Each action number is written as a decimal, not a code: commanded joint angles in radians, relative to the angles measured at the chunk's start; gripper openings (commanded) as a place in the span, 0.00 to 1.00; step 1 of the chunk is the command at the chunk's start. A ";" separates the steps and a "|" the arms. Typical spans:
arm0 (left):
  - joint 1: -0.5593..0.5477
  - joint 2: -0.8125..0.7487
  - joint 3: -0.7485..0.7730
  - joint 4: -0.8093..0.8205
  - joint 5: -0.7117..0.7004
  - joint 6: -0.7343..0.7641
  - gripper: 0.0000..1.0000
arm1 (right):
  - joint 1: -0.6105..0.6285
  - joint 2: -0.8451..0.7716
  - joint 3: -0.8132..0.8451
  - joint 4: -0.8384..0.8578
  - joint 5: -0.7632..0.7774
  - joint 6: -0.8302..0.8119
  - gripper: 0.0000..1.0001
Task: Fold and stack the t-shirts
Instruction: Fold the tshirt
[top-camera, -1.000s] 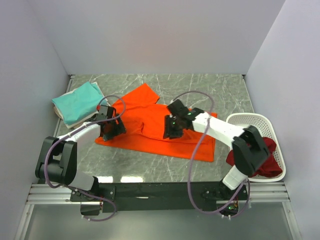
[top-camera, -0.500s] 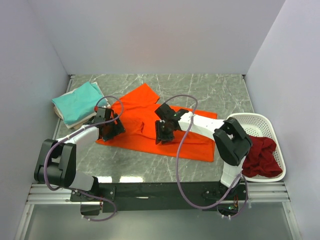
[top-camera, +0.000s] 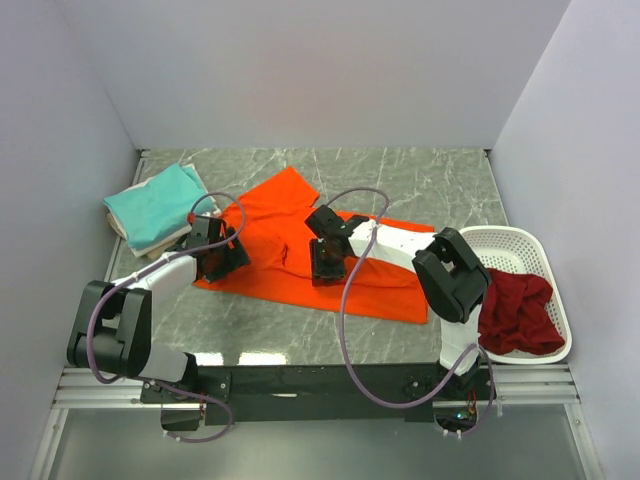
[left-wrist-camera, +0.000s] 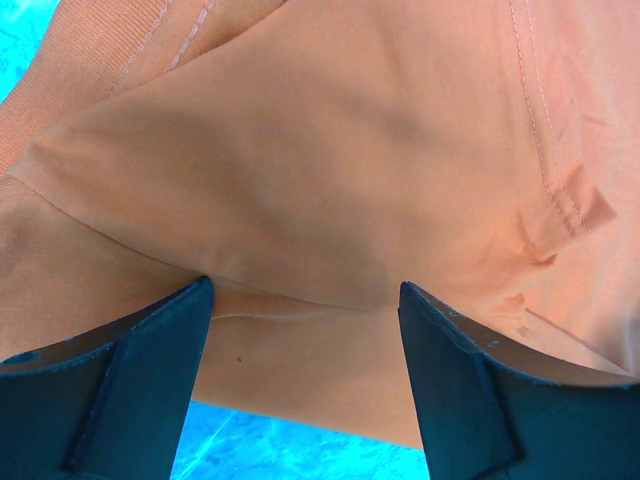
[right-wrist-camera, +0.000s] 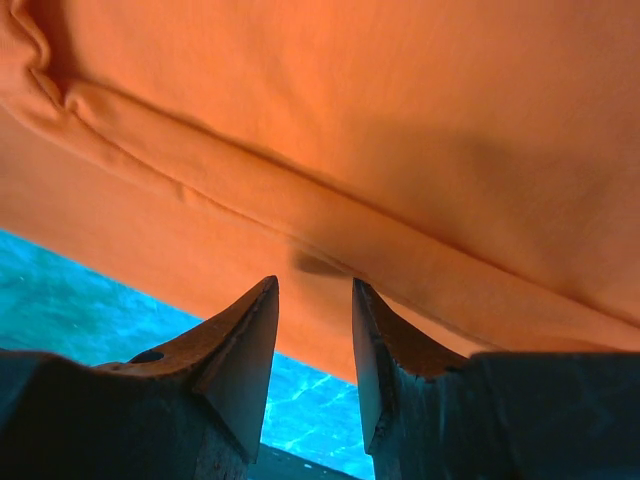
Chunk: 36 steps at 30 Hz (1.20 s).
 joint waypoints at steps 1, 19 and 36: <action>0.004 0.004 -0.038 -0.024 0.013 -0.009 0.82 | -0.024 0.009 0.047 -0.009 0.048 0.004 0.43; 0.014 -0.045 -0.061 -0.052 0.008 0.000 0.82 | -0.099 0.098 0.174 -0.037 0.079 -0.025 0.43; 0.014 -0.074 0.181 -0.155 -0.015 0.103 0.83 | -0.185 -0.147 0.123 -0.169 0.138 -0.017 0.45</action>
